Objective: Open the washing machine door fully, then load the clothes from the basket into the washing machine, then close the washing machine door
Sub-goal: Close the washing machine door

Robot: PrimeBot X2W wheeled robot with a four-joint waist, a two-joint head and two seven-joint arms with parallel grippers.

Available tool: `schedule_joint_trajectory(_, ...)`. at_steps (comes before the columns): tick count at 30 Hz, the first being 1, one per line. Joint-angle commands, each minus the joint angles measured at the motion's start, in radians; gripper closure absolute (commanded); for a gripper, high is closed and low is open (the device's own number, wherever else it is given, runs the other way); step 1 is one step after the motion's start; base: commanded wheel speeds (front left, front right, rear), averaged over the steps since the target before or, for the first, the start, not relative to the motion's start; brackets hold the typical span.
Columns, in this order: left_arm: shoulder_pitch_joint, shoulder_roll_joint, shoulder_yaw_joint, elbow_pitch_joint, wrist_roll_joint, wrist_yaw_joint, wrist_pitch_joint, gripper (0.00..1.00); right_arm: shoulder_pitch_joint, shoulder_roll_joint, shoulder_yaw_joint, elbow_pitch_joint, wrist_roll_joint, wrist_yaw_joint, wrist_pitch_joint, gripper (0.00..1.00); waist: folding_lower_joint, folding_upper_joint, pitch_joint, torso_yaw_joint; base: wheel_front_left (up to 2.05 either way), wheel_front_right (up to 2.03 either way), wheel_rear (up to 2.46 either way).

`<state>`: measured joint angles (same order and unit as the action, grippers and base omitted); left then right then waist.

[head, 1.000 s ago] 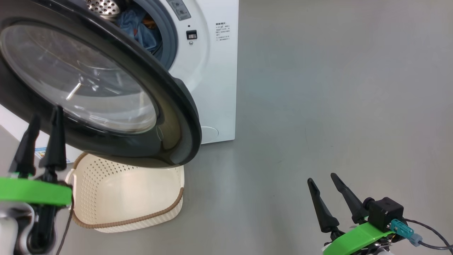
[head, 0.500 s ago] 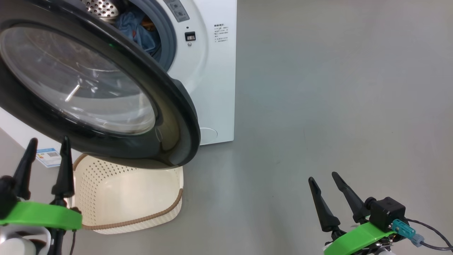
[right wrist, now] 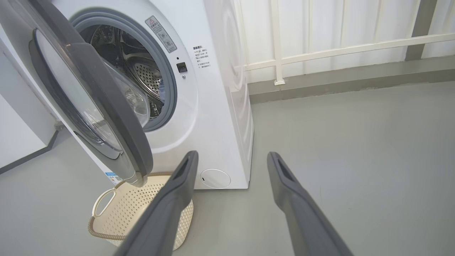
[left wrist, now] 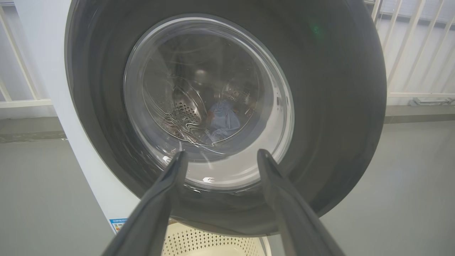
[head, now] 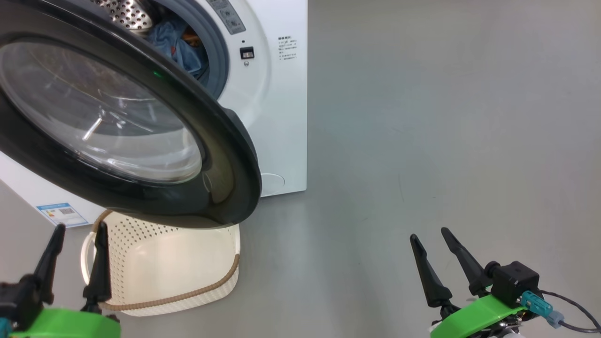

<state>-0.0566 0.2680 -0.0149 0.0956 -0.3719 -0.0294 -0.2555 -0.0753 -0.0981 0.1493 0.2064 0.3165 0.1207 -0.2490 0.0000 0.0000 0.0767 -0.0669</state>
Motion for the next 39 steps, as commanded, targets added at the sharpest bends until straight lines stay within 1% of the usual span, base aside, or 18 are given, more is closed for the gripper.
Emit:
schedule_joint_trajectory(1,-0.009,0.019,0.049,-0.032,0.014,0.008,-0.006,0.0,0.006,-0.001,0.02,-0.028,-0.004,0.01,-0.013,0.0,0.0,0.0,-0.003,0.0,0.0,0.0,0.0)
schedule_joint_trajectory(10,0.066,-0.04,0.086,-0.025,0.05,0.003,-0.006,0.0,0.012,-0.006,0.018,-0.034,-0.008,0.01,-0.01,0.0,0.0,0.0,-0.025,-0.003,0.0,0.0,0.0)
schedule_joint_trajectory(19,0.119,-0.076,0.115,-0.013,0.092,-0.005,-0.006,0.0,0.025,-0.009,0.012,-0.039,-0.013,0.01,-0.005,0.0,0.0,0.0,-0.053,-0.008,0.0,0.0,0.0)
schedule_joint_trajectory(21,0.134,-0.077,0.113,-0.009,0.114,-0.008,-0.006,0.0,0.029,-0.009,0.011,-0.042,-0.013,0.01,-0.002,0.0,0.0,0.0,-0.058,-0.01,0.0,0.0,0.0)
schedule_joint_trajectory(26,0.162,-0.102,0.14,-0.02,0.126,-0.012,-0.006,0.0,0.038,-0.01,0.008,-0.047,-0.015,0.01,0.002,0.0,0.0,0.0,-0.07,-0.011,0.0,0.0,0.0)
schedule_joint_trajectory(39,0.184,-0.145,0.168,-0.006,0.156,-0.037,-0.006,0.0,0.047,-0.011,0.006,-0.06,-0.017,0.01,0.01,0.0,0.0,0.0,-0.081,-0.005,0.0,0.0,0.0)
